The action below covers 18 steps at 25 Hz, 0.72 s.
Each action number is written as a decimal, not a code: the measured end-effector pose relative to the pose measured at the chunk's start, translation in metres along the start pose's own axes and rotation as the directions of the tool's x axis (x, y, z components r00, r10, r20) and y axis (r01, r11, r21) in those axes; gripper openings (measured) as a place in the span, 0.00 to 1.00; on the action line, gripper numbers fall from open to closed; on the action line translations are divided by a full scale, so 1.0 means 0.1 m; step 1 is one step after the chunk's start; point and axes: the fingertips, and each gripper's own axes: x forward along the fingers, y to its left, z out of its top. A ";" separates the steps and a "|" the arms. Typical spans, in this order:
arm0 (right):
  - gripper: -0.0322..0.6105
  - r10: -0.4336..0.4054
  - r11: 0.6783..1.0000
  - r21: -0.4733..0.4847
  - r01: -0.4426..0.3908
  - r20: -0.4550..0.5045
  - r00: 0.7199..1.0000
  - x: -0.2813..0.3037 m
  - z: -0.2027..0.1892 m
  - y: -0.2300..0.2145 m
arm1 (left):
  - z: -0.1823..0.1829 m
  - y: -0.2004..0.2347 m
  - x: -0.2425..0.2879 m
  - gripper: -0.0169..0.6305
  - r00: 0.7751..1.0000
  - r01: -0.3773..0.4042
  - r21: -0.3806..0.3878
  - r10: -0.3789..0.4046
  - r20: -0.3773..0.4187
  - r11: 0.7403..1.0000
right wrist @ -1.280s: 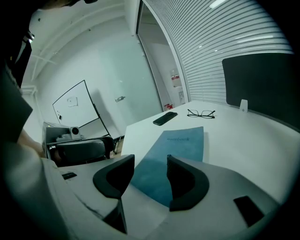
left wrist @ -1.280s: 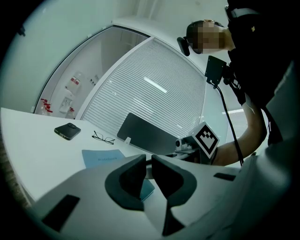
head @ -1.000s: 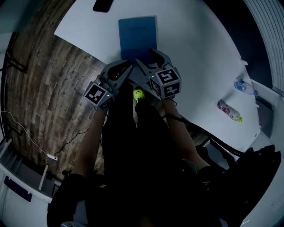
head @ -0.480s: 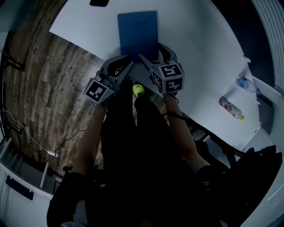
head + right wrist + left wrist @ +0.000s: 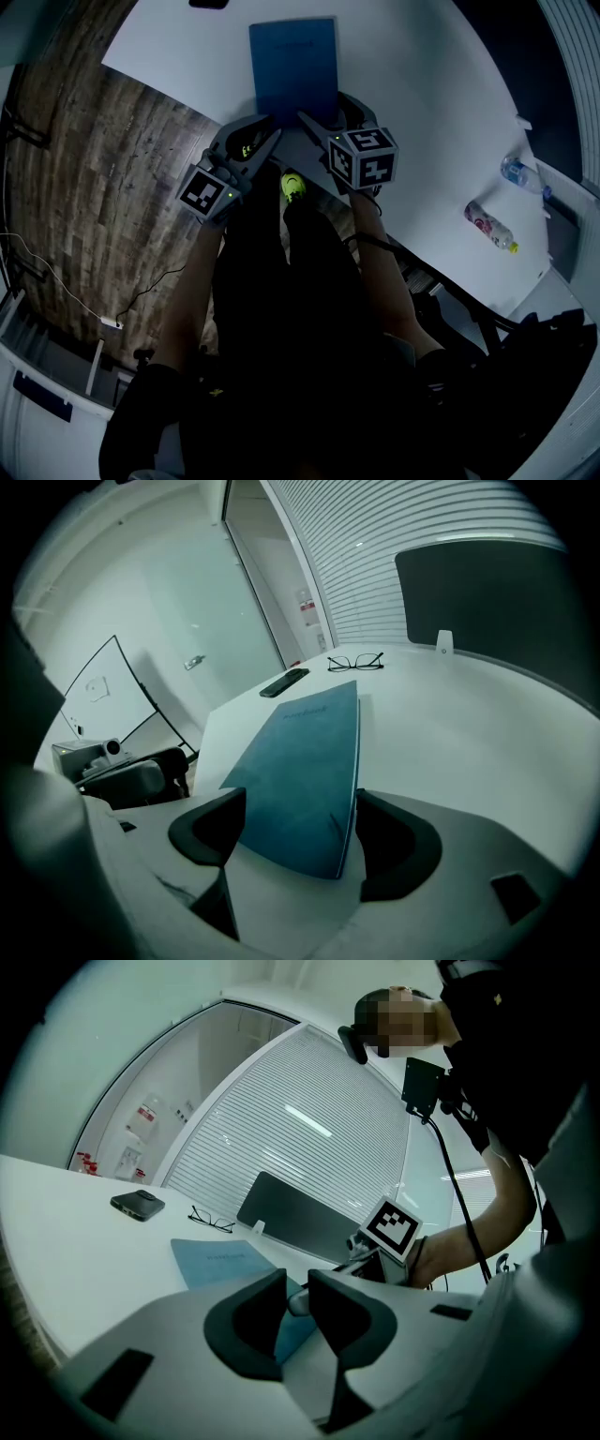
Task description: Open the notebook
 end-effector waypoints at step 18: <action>0.24 -0.040 0.998 0.054 0.041 -0.011 0.999 -0.03 0.00 -0.19 | 0.01 0.03 -0.12 0.13 1.000 -0.014 -0.022 0.014 0.012 1.000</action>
